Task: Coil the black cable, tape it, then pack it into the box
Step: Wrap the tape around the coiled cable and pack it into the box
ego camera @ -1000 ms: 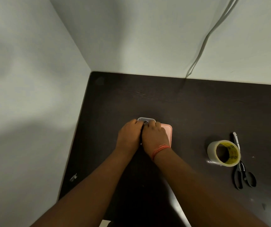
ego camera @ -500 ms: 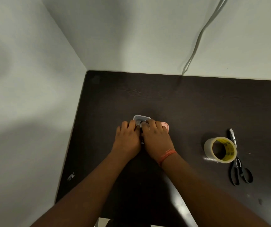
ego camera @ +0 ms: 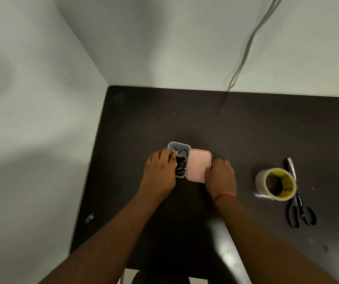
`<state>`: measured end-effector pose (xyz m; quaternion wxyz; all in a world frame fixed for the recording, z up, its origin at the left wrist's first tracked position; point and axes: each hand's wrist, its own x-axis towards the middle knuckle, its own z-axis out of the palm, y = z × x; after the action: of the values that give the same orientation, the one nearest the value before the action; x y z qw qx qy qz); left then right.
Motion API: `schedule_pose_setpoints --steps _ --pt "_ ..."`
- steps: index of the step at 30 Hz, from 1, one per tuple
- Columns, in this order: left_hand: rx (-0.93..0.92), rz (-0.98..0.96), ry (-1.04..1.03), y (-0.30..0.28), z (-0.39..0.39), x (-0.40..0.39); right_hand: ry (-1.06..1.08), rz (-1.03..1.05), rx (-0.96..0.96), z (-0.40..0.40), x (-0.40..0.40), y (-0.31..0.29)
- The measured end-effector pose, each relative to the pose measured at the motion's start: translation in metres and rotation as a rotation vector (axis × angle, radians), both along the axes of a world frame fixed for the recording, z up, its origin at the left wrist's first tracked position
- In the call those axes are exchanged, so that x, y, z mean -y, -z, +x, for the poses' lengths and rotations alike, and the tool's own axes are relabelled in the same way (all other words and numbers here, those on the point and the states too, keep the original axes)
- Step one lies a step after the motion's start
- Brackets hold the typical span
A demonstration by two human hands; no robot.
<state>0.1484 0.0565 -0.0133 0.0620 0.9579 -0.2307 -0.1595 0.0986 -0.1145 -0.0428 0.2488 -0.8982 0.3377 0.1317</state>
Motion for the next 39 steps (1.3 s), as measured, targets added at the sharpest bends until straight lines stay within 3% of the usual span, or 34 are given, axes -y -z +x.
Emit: schedule_pose_setpoints --steps 7,10,13,20,24,28,33,36,39 --pt "0.055 0.016 0.019 0.0 0.006 -0.009 0.276 0.249 0.028 0.014 -0.008 -0.006" --pt "0.087 -0.049 -0.027 -0.005 0.008 -0.009 0.319 0.383 0.168 0.014 -0.012 -0.02" --pt "0.073 -0.134 -0.086 -0.002 0.008 -0.011 0.214 0.409 0.34 0.017 -0.025 -0.037" --pt "-0.016 -0.361 -0.147 0.008 0.0 -0.018 -0.259 0.122 0.347 0.021 -0.07 -0.045" --pt "-0.123 -0.533 -0.338 0.002 0.002 -0.02 -0.458 -0.075 0.423 0.018 -0.083 -0.033" --pt "-0.295 -0.53 -0.561 -0.003 0.014 -0.017 -0.513 -0.236 0.376 0.016 -0.086 -0.026" --pt "-0.436 -0.513 -0.693 -0.006 0.03 -0.014 -0.569 -0.214 0.333 0.019 -0.086 -0.021" --pt "-0.445 -0.502 -0.69 -0.007 0.032 -0.014 -0.389 -0.168 0.363 0.02 -0.071 -0.019" --pt "-0.428 -0.469 -0.707 -0.006 0.031 -0.012 -0.009 0.207 0.345 0.021 -0.052 -0.015"
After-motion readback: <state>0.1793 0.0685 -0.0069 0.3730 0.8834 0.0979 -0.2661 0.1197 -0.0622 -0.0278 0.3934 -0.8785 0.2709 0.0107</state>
